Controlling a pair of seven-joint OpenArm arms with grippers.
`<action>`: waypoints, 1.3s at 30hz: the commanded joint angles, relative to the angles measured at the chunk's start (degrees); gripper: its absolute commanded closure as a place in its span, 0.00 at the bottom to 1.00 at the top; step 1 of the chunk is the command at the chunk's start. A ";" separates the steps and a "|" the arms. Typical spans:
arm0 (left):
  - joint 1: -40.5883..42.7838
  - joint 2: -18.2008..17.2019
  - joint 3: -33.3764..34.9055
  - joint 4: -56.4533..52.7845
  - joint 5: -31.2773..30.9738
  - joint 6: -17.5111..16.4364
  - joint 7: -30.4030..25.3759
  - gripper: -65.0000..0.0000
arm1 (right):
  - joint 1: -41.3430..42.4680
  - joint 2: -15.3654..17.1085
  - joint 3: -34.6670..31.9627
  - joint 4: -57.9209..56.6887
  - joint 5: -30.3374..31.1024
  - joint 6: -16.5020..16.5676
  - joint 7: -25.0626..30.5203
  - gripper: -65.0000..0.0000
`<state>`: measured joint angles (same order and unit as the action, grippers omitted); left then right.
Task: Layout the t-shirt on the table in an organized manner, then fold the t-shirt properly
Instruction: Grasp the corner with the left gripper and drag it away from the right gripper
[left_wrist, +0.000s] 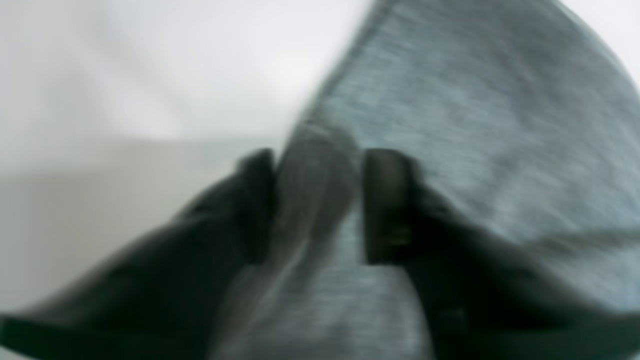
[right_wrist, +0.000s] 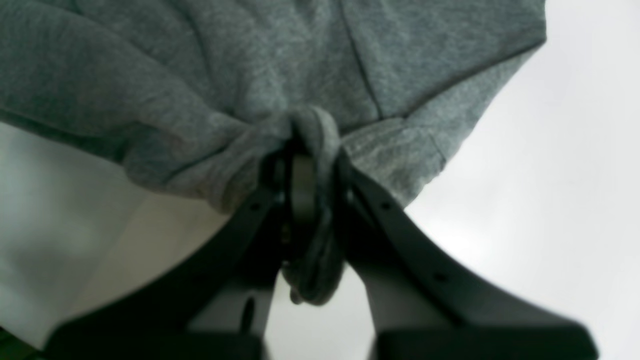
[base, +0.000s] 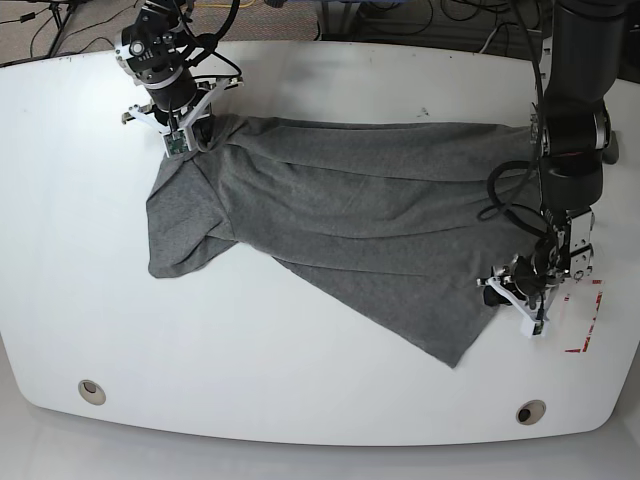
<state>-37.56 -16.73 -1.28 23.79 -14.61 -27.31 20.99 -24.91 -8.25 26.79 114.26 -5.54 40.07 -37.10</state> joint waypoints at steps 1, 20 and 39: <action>-0.11 -0.10 0.27 -0.01 1.38 -1.66 3.67 0.98 | 0.07 0.12 0.07 1.13 1.19 -0.07 1.37 0.94; 17.91 -10.83 -11.95 15.99 1.03 -2.98 9.91 1.00 | 0.07 0.29 0.07 1.13 1.10 -0.07 1.37 0.94; 34.35 -12.32 -23.73 43.77 1.20 -5.61 22.22 0.92 | 1.57 0.29 -0.19 1.04 1.01 -0.07 1.28 0.94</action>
<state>-2.37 -27.81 -24.75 65.87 -13.26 -33.06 43.31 -24.12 -8.19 26.50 114.28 -4.71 40.34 -36.67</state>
